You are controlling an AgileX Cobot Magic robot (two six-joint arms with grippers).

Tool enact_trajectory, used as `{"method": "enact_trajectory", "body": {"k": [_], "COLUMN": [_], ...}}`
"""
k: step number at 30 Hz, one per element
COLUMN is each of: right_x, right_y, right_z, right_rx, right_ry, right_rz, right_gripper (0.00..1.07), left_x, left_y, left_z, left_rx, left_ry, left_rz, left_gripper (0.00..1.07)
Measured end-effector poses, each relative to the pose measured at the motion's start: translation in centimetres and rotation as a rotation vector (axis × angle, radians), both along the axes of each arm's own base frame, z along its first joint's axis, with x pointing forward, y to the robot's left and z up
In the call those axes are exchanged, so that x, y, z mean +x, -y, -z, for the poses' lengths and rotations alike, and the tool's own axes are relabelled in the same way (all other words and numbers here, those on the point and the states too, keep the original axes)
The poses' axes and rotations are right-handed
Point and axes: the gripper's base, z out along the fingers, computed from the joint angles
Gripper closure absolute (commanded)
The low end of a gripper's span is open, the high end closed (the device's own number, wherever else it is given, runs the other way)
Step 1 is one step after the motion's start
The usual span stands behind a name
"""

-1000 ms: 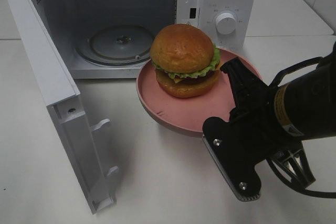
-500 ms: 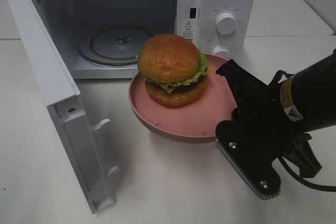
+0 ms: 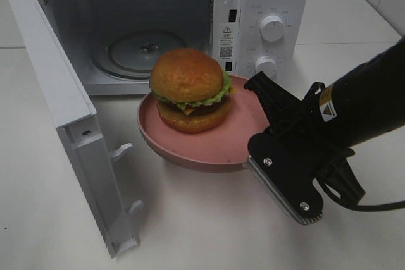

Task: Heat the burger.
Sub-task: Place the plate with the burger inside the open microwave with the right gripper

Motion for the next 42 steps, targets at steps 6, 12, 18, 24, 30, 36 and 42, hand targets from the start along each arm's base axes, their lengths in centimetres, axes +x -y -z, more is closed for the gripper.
{"method": "enact_trajectory", "body": {"k": [6,12,18,24,30,36,42], "right_x": [1.4,2.6,4.1,5.3,6.4,7.6,8.6], "right_y": [-1.1,-2.1,-3.3,-4.3,-5.1,-6.1,-6.8], "right_z": [-0.2,-0.2,-0.1,0.3,0.4,0.3,0.4], "right_rx": [0.009,0.007,0.014,0.01,0.012,0.014,0.011], "right_ry": [0.012,0.013,0.023,0.019,0.024,0.041,0.057], "right_rz": [-0.002,-0.005,-0.007,-0.008,-0.008,-0.015,-0.022], "right_gripper": [1.07,1.07,1.07,1.07,1.07,1.07,1.07], "left_x": [0.0,0.0,0.0,0.0,0.0,0.0,0.0], "left_y": [0.0,0.0,0.0,0.0,0.0,0.0,0.0], "left_z": [0.0,0.0,0.0,0.0,0.0,0.0,0.0], "left_rx": [0.0,0.0,0.0,0.0,0.0,0.0,0.0], "left_ry": [0.0,0.0,0.0,0.0,0.0,0.0,0.0], "left_rz": [0.0,0.0,0.0,0.0,0.0,0.0,0.0], "left_gripper": [0.09,0.09,0.09,0.09,0.09,0.09,0.09]}}
